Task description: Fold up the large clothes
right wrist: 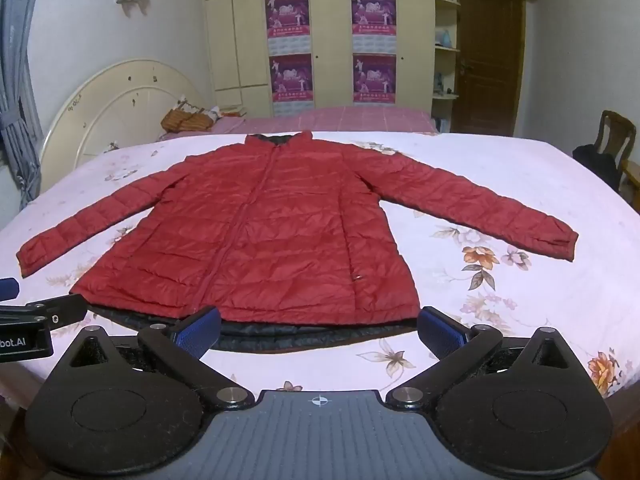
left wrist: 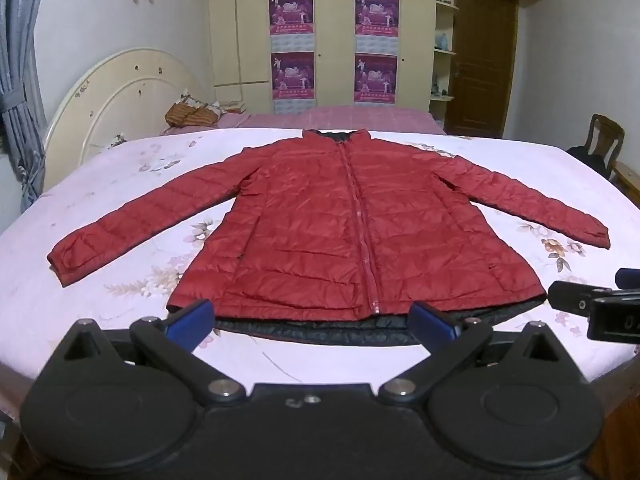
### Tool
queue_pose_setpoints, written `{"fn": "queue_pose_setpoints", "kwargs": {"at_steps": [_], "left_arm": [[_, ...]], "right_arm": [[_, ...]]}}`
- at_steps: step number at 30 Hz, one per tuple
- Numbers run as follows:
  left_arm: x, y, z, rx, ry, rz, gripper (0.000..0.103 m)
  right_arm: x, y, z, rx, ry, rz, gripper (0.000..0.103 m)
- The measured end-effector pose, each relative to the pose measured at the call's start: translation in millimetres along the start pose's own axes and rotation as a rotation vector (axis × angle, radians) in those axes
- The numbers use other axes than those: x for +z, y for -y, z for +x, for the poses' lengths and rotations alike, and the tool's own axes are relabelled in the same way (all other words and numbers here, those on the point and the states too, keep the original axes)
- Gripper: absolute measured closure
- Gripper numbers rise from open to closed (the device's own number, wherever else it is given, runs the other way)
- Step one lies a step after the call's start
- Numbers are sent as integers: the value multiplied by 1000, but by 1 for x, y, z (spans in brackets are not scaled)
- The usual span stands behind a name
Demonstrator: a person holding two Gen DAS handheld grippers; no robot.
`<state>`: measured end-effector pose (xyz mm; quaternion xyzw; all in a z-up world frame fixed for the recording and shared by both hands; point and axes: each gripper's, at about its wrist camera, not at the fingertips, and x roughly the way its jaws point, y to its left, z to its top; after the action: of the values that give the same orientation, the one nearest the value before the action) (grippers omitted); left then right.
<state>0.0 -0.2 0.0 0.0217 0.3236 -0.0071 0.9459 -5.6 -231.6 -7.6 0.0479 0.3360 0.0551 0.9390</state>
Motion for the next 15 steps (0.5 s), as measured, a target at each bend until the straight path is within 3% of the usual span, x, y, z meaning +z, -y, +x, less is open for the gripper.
{"fn": "queue_pose_setpoints", "kwargs": {"at_steps": [15], "left_arm": [[-1, 5, 4, 6, -1, -2, 0]], "right_arm": [[1, -2, 1, -5, -1, -1, 0]]}}
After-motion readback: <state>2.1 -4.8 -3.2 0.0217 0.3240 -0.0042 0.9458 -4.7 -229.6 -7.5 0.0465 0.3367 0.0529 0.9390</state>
